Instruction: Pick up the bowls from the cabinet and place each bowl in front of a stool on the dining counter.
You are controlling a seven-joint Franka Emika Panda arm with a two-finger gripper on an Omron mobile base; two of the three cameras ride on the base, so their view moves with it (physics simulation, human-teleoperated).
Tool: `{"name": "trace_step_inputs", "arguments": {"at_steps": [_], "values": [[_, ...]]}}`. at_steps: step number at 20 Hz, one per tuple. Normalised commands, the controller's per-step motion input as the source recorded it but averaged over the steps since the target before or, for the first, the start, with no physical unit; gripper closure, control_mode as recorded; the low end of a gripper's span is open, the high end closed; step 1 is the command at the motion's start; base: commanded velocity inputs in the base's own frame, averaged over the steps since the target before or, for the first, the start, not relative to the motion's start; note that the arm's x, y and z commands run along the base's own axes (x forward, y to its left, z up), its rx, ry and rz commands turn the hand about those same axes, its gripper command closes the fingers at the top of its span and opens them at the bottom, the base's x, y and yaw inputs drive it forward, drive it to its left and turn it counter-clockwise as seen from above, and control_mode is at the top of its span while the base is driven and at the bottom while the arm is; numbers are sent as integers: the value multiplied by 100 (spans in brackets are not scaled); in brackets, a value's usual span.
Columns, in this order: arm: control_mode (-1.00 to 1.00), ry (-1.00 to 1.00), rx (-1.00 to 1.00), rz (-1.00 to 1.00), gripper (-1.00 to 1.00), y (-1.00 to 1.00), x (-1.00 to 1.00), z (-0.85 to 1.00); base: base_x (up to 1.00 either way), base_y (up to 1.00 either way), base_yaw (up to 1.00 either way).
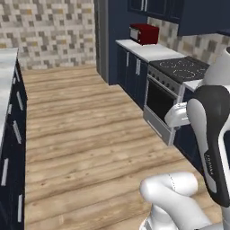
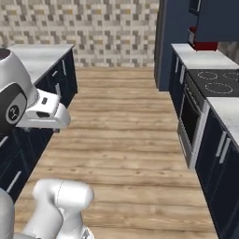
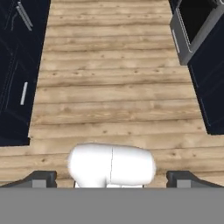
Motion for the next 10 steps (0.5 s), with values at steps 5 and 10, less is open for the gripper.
{"name": "trace_step_inputs", "arguments": {"at_steps": [5,10], "values": [[100,0,0,0,-100,0,0,0,100,-1,-3],[100,0,0,0,-100,0,0,0,83,0,-27]]}}
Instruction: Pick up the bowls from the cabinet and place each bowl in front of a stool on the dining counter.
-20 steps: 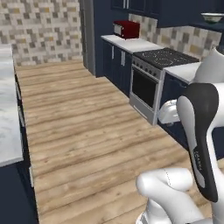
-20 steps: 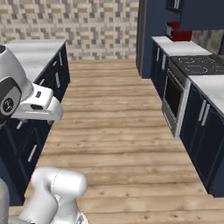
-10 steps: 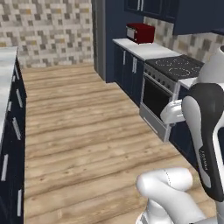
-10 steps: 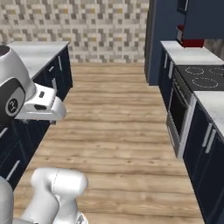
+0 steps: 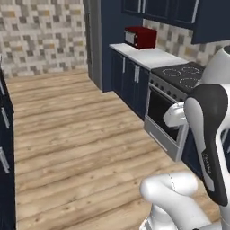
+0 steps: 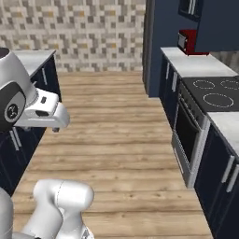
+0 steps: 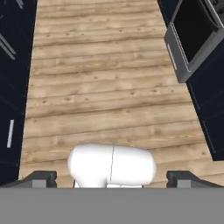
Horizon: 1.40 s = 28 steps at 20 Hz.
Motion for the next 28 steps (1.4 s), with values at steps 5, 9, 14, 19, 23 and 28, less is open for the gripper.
{"name": "trace_step_inputs", "arguments": {"at_steps": [5,9,14,19,23,28], "values": [[100,0,0,0,-100,0,0,0,78,0,-45],[100,0,0,0,-100,0,0,0,77,0,-56],[100,0,0,0,-100,0,0,0,75,0,-59],[100,0,0,0,-100,0,0,0,60,7,-65],[100,0,0,0,-100,0,0,0,50,15,-72],[100,0,0,0,-100,0,0,0,46,31,-74]]}}
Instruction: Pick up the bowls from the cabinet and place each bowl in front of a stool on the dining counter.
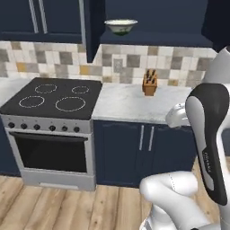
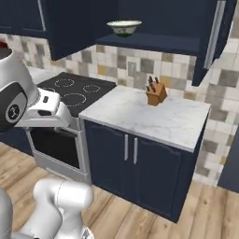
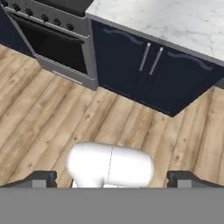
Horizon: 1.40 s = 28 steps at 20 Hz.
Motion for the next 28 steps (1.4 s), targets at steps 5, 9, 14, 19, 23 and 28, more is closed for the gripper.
{"name": "trace_step_inputs", "arguments": {"at_steps": [5,9,14,19,23,28], "values": [[100,0,0,0,-100,0,0,0,35,37,-74],[100,0,0,0,-100,0,0,0,16,47,-67],[100,0,0,0,-100,0,0,0,7,72,-42],[100,0,0,0,-100,0,0,0,39,15,2],[100,0,0,0,-100,0,0,0,79,6,10],[100,0,0,0,-100,0,0,0,75,1,18]]}}
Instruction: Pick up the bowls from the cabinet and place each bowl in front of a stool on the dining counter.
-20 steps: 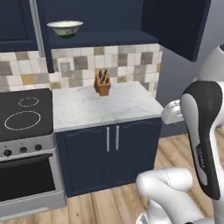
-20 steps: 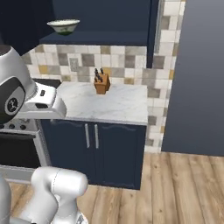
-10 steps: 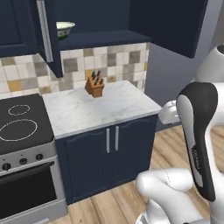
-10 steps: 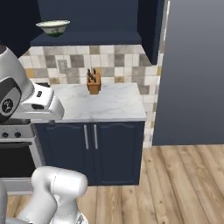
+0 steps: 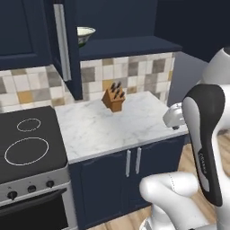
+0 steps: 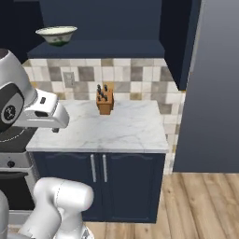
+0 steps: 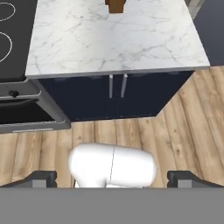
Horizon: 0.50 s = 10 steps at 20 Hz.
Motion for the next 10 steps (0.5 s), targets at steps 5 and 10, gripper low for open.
{"name": "trace_step_inputs", "arguments": {"at_steps": [5,10], "values": [[100,0,0,0,-100,0,0,0,64,1,21],[100,0,0,0,-100,0,0,0,18,14,16]]}}
